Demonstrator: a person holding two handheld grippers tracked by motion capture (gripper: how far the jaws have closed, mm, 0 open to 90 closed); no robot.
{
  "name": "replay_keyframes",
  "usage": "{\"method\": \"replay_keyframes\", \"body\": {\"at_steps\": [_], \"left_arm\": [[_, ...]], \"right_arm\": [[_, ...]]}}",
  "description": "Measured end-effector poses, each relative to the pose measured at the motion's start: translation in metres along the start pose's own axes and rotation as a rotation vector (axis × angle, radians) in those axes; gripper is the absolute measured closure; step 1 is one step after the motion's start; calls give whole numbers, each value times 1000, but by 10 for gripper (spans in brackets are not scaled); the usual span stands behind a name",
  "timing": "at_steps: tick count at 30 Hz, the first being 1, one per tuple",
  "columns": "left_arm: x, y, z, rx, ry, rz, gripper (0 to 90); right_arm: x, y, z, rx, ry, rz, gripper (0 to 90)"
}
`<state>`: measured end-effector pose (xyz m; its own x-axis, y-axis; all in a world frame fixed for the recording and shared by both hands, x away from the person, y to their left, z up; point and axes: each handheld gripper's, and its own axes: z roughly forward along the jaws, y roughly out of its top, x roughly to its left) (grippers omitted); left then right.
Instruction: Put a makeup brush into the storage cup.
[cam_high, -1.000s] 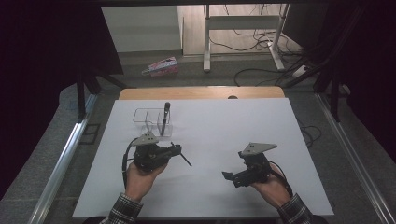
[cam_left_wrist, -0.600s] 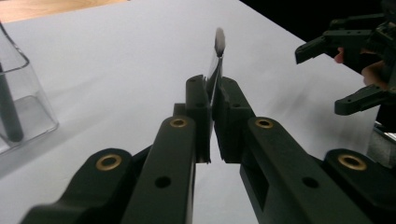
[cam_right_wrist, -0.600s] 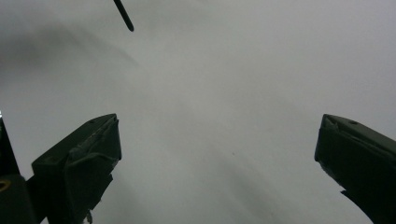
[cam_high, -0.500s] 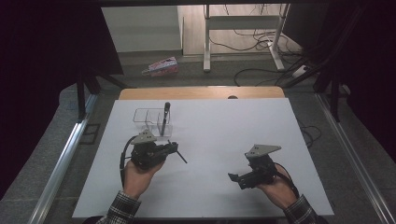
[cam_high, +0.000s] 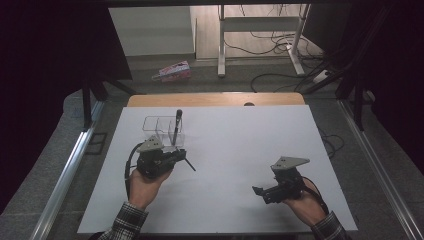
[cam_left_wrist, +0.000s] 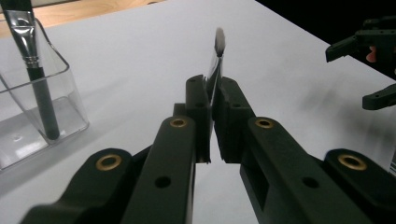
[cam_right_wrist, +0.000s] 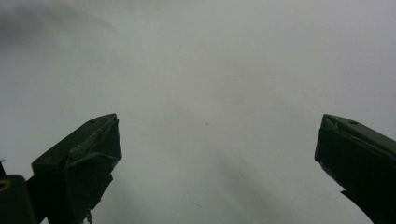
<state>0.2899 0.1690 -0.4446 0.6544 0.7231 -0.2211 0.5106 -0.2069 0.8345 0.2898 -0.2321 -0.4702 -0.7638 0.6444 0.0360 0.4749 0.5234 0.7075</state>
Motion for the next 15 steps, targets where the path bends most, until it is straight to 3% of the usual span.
{"method": "replay_keyframes", "body": {"at_steps": [5, 15], "left_arm": [[3, 2, -2, 1, 11, 6, 853], [10, 4, -2, 6, 31, 4, 853]], "right_arm": [[-4, -5, -4, 14, -40, 0, 2], [-10, -14, -9, 34, -64, 7, 2]]}}
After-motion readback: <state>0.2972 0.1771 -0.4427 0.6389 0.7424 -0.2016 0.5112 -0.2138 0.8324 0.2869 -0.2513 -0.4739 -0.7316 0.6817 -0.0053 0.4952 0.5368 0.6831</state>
